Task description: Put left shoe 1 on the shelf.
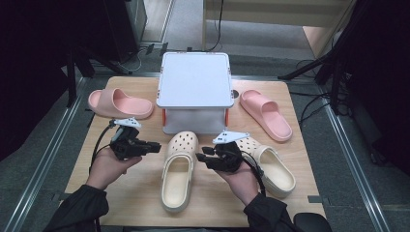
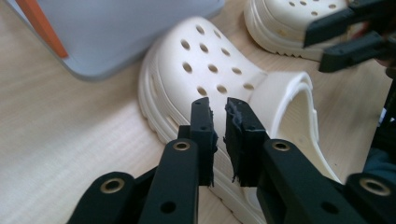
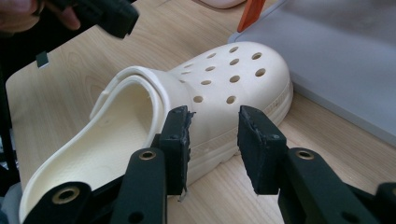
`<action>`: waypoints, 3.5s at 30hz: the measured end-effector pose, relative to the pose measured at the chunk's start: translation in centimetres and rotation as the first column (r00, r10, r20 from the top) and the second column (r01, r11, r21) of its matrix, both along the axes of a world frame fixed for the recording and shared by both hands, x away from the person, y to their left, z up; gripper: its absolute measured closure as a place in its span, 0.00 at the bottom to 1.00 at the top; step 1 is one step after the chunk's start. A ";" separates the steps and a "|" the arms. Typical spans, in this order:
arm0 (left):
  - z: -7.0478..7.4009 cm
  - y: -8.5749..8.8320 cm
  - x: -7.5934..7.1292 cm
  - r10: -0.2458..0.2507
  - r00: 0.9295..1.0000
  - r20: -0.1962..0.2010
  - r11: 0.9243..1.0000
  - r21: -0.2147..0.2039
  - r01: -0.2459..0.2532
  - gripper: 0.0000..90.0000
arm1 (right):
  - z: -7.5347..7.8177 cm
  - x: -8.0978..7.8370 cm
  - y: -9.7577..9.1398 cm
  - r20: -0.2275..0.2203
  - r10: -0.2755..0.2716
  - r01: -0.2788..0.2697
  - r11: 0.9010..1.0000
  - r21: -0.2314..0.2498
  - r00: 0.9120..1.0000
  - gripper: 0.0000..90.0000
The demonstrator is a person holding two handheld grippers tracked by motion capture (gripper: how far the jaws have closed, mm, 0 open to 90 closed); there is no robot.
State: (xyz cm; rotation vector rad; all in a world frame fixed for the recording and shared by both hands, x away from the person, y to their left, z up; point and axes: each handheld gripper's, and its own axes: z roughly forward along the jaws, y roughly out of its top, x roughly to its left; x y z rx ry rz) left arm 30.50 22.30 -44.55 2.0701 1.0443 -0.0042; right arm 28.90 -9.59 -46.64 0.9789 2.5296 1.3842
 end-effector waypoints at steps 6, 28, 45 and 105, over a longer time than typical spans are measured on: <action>1.3 0.0 1.7 -0.018 1.000 -0.002 1.000 0.023 0.018 0.95 | 0.5 -1.2 -0.3 -0.025 -0.015 0.015 1.000 0.002 1.000 0.62; 7.1 0.4 8.1 -0.039 0.997 0.069 0.999 -0.023 0.040 0.96 | -1.4 -1.8 2.5 -0.103 -0.089 0.086 0.996 -0.029 0.991 0.47; 6.7 -0.1 11.1 -0.033 0.993 0.111 0.999 0.023 0.031 0.95 | -2.9 -1.1 5.6 -0.097 -0.151 0.137 0.981 -0.140 0.984 0.45; 6.4 -0.1 10.7 -0.023 0.991 0.135 1.000 0.019 0.021 0.94 | 0.2 9.9 6.5 -0.036 -0.375 0.365 0.918 -0.157 0.926 0.85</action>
